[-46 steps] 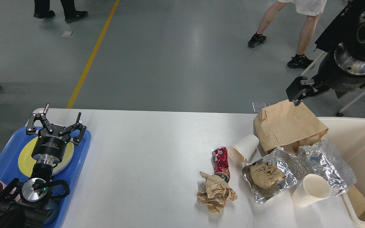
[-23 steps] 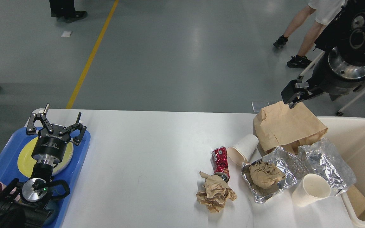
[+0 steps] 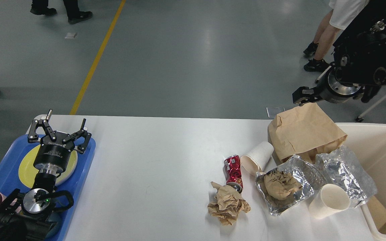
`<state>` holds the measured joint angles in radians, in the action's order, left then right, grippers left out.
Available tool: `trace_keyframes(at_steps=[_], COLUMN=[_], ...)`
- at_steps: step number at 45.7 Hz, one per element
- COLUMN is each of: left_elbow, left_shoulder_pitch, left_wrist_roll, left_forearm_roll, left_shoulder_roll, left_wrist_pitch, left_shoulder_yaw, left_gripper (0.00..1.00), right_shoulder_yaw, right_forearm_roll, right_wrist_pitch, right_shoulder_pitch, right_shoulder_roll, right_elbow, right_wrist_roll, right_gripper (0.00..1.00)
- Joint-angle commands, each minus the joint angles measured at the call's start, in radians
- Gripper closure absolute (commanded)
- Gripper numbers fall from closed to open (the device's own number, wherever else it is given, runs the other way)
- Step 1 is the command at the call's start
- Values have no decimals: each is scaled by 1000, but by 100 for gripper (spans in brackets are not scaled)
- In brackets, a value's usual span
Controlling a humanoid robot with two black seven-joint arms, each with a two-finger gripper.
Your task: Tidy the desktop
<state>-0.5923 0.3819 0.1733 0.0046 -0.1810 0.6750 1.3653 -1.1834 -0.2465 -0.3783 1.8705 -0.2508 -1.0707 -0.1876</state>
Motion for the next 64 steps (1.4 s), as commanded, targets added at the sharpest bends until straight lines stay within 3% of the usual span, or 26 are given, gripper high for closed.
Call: trace_keyframes(at_steps=[1, 15, 22, 35, 47, 64], left_elbow=[0, 0, 0, 0, 0, 0], left_shoulder_pitch=[0, 0, 0, 0, 0, 0], left_wrist_roll=[-1, 0, 0, 0, 0, 0], left_forearm_roll=[0, 0, 0, 0, 0, 0], left_shoulder_roll=[0, 0, 0, 0, 0, 0], left_wrist_pitch=[0, 2, 2, 2, 2, 0], left_shoulder_yaw=[0, 0, 0, 0, 0, 0], left_gripper=[3, 3, 3, 3, 3, 3], right_shoulder_yaw=[51, 165, 176, 188, 180, 183], right_forearm_roll=[-103, -160, -158, -158, -174, -174], right_wrist_pitch=[15, 99, 197, 331, 340, 340], right_shoulder_pitch=[-187, -599, -769, -855, -941, -970], right_shoulder_roll=[73, 191, 265, 306, 301, 294], right_elbow=[178, 627, 801, 827, 911, 911], right_wrist_roll=[3, 2, 4, 5, 5, 5], right_gripper=[0, 0, 0, 0, 0, 0])
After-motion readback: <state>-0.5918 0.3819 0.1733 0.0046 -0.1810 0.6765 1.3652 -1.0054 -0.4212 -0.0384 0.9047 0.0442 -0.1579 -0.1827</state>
